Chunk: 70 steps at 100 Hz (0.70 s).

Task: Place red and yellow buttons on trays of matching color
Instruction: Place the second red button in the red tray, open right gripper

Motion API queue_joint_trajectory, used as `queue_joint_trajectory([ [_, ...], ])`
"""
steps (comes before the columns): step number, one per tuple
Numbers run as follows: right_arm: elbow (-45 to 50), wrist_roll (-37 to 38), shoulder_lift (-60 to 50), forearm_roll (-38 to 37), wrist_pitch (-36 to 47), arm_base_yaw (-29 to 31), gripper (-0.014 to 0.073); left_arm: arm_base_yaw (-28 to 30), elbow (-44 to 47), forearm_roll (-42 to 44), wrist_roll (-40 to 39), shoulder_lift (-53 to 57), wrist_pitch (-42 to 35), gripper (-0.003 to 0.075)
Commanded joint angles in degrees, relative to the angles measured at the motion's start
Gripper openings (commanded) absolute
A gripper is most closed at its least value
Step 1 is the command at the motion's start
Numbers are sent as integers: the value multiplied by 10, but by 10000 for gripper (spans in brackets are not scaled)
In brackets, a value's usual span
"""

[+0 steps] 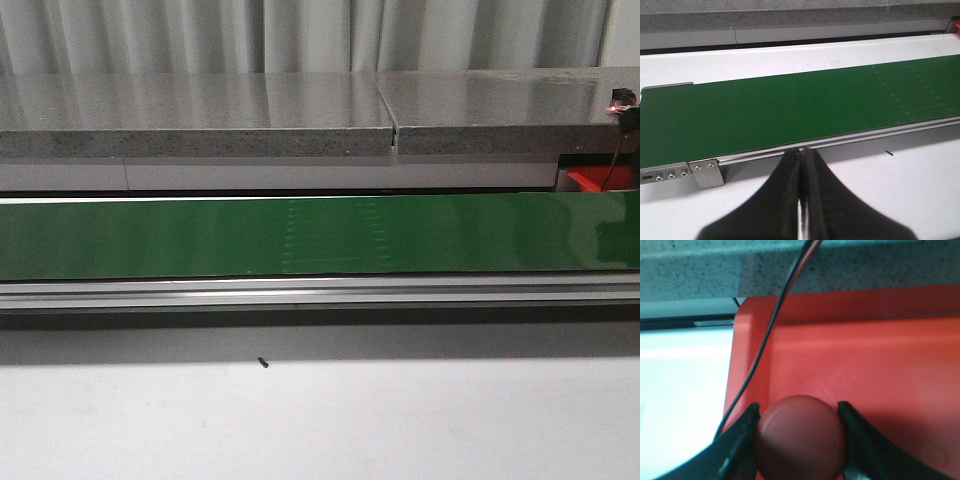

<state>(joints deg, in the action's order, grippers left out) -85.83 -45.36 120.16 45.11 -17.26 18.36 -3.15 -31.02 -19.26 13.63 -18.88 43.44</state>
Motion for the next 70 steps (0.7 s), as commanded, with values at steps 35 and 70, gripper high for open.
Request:
queue_joint_trajectory([
  [35, -28, -1, -32, 13, 9, 4, 304, -3, -15, -15, 0, -5, -39, -20],
  [70, -23, -3, -97, 11, -13, 4, 466, -3, -15, -15, 0, -5, -39, -20],
])
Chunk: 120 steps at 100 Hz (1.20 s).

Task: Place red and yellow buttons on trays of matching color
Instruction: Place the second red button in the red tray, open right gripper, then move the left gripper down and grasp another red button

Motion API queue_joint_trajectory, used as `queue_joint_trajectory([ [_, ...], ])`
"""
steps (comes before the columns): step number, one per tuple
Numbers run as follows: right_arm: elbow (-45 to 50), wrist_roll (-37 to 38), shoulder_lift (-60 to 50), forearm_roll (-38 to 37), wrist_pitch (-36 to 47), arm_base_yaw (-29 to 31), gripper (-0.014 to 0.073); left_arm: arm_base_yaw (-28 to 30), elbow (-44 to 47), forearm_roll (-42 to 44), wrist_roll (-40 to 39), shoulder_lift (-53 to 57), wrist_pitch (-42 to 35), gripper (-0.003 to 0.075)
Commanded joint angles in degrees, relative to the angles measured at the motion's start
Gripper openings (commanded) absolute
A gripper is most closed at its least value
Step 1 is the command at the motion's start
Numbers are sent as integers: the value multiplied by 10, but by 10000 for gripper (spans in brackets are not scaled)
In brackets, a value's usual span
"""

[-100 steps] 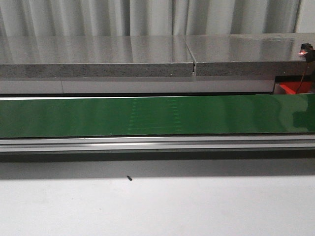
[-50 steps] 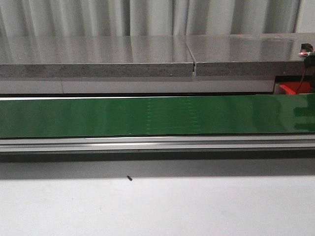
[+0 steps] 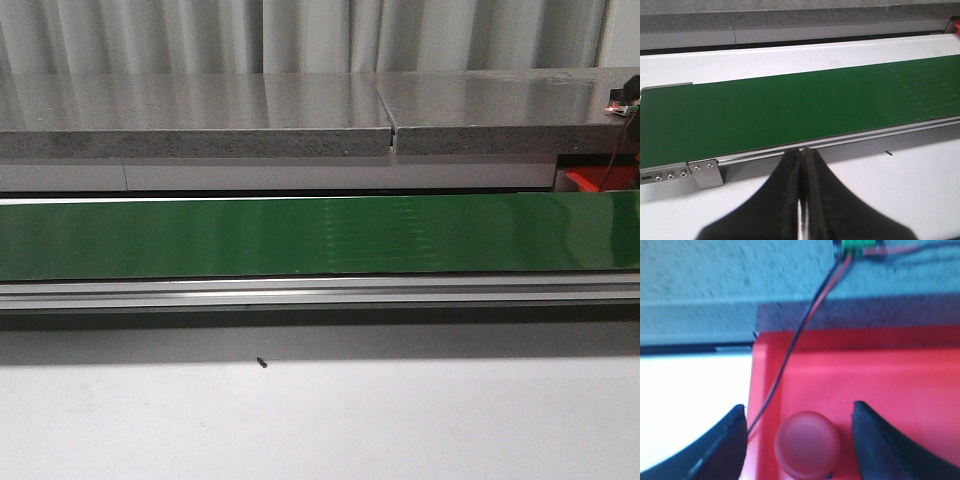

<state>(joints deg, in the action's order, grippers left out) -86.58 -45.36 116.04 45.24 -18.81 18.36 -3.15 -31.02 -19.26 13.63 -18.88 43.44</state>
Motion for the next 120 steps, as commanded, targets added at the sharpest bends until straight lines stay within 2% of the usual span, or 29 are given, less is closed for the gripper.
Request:
queue_joint_trajectory([
  [1, -14, -3, -57, 9, 1, 4, 466, -3, -15, -15, 0, -5, -39, -20],
  [21, 54, -9, -128, 9, 10, 4, 463, -3, -15, -15, 0, -5, -39, -20],
  [26, 84, -12, -156, 9, 24, 3, 431, -3, -15, -15, 0, -5, -39, -20],
  [33, 130, -12, -195, 9, 40, 3, 339, -3, -15, -15, 0, -5, -39, -20],
  [45, 200, -12, -262, 9, 45, 3, 83, -3, -15, -15, 0, -5, -39, -20],
  [54, 238, -12, -312, 9, 48, -2, -71, -3, -15, -15, 0, -5, -39, -20],
  [93, 381, -12, -495, 9, 24, -59, -66, -3, -15, -15, 0, -5, -39, -20],
  [120, 482, -12, -608, 12, 86, -125, -66, -3, -15, -15, 0, -5, -39, -20],
])
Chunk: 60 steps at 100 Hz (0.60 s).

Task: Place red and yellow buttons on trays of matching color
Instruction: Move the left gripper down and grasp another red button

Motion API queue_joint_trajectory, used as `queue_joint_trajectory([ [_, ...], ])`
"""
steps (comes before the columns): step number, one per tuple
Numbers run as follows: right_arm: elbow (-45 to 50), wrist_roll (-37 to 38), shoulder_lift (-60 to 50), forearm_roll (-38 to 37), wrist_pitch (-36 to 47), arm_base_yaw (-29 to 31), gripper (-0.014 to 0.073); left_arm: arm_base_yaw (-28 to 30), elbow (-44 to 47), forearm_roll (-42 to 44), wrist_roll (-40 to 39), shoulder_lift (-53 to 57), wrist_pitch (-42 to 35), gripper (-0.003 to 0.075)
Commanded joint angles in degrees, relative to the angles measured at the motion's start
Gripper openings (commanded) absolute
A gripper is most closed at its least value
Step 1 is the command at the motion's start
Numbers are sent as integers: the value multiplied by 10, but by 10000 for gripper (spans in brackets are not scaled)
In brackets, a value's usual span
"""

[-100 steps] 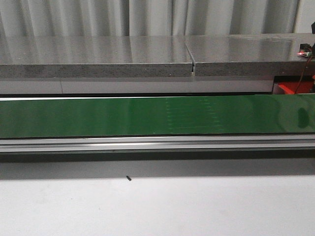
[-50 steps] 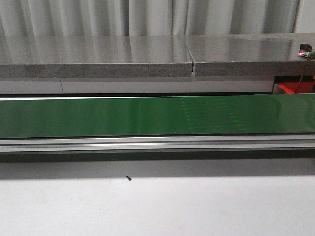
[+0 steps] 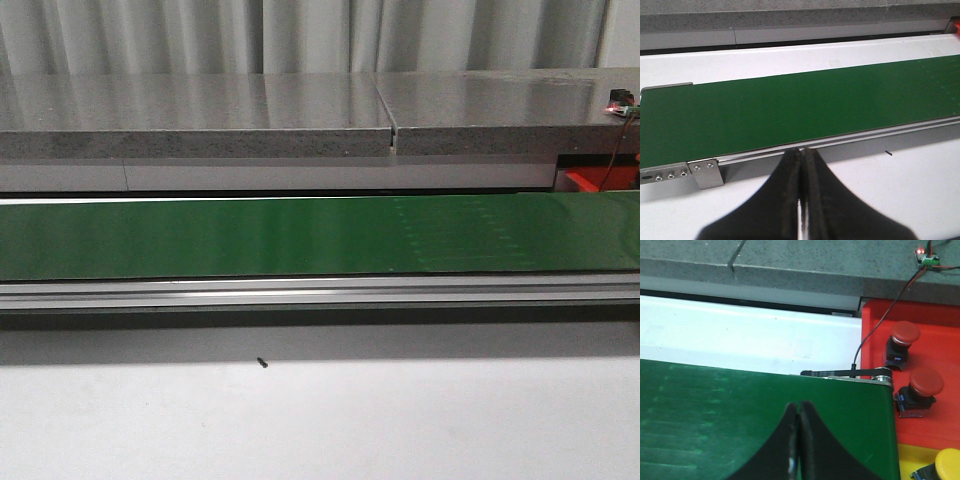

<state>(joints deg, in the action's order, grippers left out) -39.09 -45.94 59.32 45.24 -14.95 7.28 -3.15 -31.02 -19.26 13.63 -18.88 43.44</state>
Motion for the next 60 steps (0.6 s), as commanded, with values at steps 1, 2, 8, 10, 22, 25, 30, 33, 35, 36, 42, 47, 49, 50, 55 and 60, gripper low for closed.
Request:
queue_joint_trajectory([
  [1, 9, -6, -44, 12, 48, -18, -66, -3, -15, -15, 0, -5, -39, -20],
  [2, 14, -6, -50, 12, 52, -19, -66, -3, -15, -15, 0, -5, -39, -20],
  [8, 33, -6, -78, 12, 68, -31, -66, -3, -15, -15, 0, -5, -39, -20],
  [10, 37, -6, -84, 12, 72, -33, -66, -3, -15, -15, 0, -5, -39, -20],
  [22, 64, -6, -131, 12, 84, -39, -66, -3, -15, -15, 0, -5, -39, -20],
  [25, 69, -6, -141, 12, 84, -39, -66, -3, -15, -15, 0, -5, -40, -20],
  [30, 75, -6, -157, 12, 84, -39, -66, -3, -15, -15, 0, -5, -41, -20],
  [33, 78, -6, -164, 12, 84, -39, -66, -3, -15, -15, -1, -5, -41, -20],
  [35, 79, -6, -168, 12, 84, -39, -66, -3, -15, -17, -1, -5, -38, -20],
  [36, 79, -6, -169, 12, 84, -39, -66, -3, -15, -18, -1, -5, -36, -20],
  [42, 80, -6, -174, 12, 83, -39, -66, -3, -15, -19, -3, -5, -33, -20],
  [47, 80, -6, -174, 12, 83, -39, -66, -3, -16, -18, -12, -7, -39, -20],
  [49, 80, -6, -174, 12, 83, -39, -66, -3, -16, -15, -16, -7, -40, -20],
  [50, 80, -6, -173, 12, 83, -39, -66, -3, -16, -13, -23, -7, -42, -20],
  [55, 80, -6, -173, 12, 83, -39, -66, -3, -16, 0, -54, -10, -57, -20],
  [60, 80, -6, -173, 12, 83, -39, -66, -3, -17, 25, -91, -19, -75, -20],
])
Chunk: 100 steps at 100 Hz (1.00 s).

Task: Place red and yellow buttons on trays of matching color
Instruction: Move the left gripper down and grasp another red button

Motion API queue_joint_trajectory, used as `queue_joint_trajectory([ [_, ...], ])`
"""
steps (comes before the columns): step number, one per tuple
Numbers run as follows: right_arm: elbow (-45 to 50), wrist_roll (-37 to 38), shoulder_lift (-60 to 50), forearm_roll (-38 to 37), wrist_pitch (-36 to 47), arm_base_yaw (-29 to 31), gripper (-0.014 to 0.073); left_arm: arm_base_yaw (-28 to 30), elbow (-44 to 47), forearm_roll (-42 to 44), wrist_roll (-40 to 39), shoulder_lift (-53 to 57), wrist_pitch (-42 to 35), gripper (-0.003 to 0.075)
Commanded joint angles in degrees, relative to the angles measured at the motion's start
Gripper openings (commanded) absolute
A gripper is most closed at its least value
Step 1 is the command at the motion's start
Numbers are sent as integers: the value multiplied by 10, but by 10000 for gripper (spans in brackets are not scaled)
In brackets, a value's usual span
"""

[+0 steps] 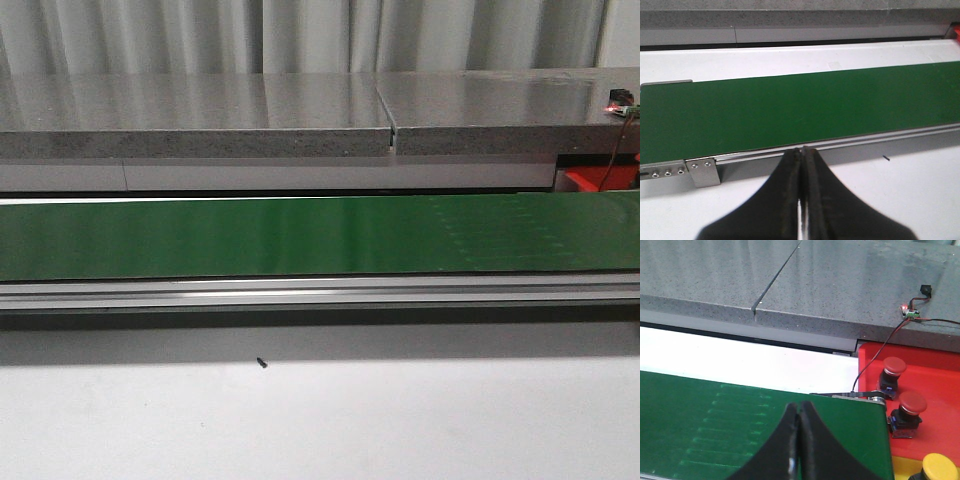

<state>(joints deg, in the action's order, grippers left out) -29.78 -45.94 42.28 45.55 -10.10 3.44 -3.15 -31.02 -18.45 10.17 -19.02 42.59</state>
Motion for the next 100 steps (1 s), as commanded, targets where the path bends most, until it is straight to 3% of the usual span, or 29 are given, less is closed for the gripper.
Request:
queue_joint_trajectory([
  [1, -13, -6, -3, 9, 34, -1, -66, -3, -17, 20, -56, -19, -69, -20],
  [13, -13, -6, -3, 9, 35, -1, -66, -3, -17, 63, -112, -57, -90, -20],
  [42, -13, -6, -3, 9, 35, -1, -66, 10, -59, 67, -119, -201, -138, -20],
  [88, -13, -6, -3, 9, 31, -1, -66, 214, -230, 63, -119, -463, -130, -16],
  [94, -13, -6, -3, 9, 31, -1, -66, 231, -251, 63, -114, -501, -128, 24],
  [100, -13, -6, -3, 9, 31, -1, -66, 243, -277, 63, -114, -540, -119, 116],
])
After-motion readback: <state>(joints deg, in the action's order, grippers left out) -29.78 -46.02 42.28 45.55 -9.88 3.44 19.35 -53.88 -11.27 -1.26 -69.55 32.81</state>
